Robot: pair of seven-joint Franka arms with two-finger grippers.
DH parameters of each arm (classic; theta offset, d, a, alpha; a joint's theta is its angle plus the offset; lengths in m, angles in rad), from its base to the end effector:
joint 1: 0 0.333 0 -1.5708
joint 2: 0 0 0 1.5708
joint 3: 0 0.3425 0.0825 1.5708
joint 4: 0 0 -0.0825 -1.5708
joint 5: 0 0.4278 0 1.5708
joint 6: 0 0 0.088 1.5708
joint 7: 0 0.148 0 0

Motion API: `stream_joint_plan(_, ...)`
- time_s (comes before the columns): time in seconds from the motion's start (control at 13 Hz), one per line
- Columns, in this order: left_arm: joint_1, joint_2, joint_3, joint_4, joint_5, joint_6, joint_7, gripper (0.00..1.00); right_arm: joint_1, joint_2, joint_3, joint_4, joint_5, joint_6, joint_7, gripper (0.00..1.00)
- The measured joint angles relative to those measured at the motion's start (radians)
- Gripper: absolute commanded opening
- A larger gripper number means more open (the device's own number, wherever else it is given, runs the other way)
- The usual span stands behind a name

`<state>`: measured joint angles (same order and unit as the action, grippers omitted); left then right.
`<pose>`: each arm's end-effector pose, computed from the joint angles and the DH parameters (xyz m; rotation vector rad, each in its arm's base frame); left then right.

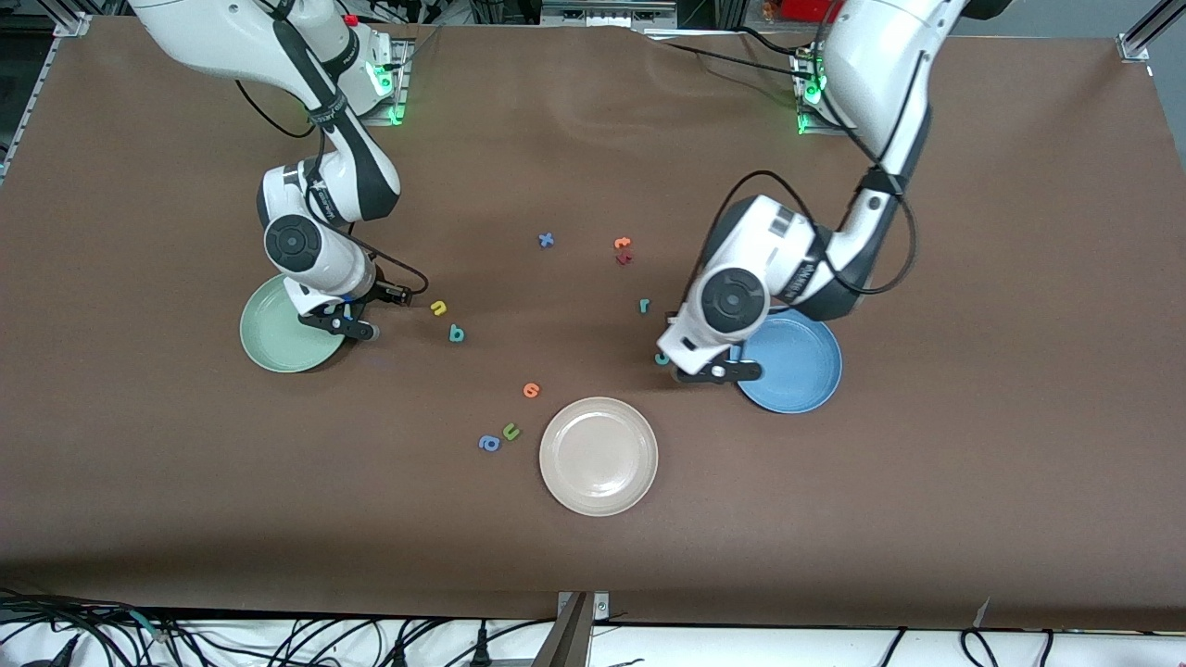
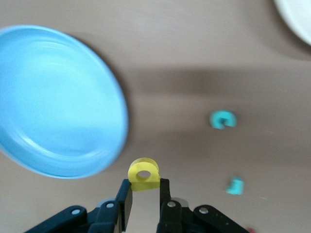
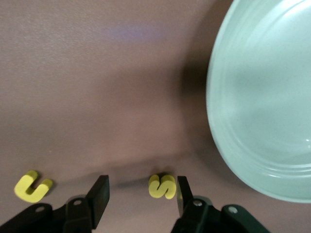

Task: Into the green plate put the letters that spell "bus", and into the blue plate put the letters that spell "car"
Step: 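Release the yellow letter onto the blue plate with the left gripper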

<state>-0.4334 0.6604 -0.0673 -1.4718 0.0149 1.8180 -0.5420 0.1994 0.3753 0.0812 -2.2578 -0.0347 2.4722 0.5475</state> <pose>0.6347 -0.3386 0.2278 -2.9803 -0.0641 0.4295 0.5241 0.1534 0.1284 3.0564 -0.3704 -0.2317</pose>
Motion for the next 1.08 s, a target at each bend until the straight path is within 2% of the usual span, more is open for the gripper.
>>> stream_joint_plan(0.15, 0.044, 0.009, 0.001, -0.033, 0.084, -0.010, 0.027, 0.15, 0.000, 0.000, -0.006, -0.017, 0.000, 0.020, -0.003, 0.65)
stream_joint_plan(0.23, 0.064, 0.017, 0.001, -0.046, 0.105, -0.010, 0.041, 0.60, 0.000, 0.000, -0.014, -0.018, 0.000, 0.020, -0.011, 0.64)
stream_joint_plan(0.31, 0.075, 0.025, 0.001, -0.051, 0.112, -0.009, 0.050, 0.99, -0.001, 0.000, -0.023, -0.018, 0.000, 0.020, -0.022, 0.55)
stream_joint_plan(0.62, 0.070, 0.026, -0.020, -0.035, 0.129, -0.002, 0.052, 1.00, -0.002, 0.000, -0.039, -0.022, 0.000, 0.020, -0.038, 0.55)
stream_joint_plan(0.77, 0.066, 0.025, -0.050, 0.003, 0.087, 0.019, 0.042, 1.00, -0.001, 0.000, -0.038, -0.027, 0.000, 0.021, -0.036, 0.56)
stream_joint_plan(1.08, 0.039, 0.040, -0.062, 0.023, 0.039, 0.241, 0.040, 1.00, -0.001, 0.000, -0.037, -0.031, 0.000, 0.025, -0.030, 0.56)
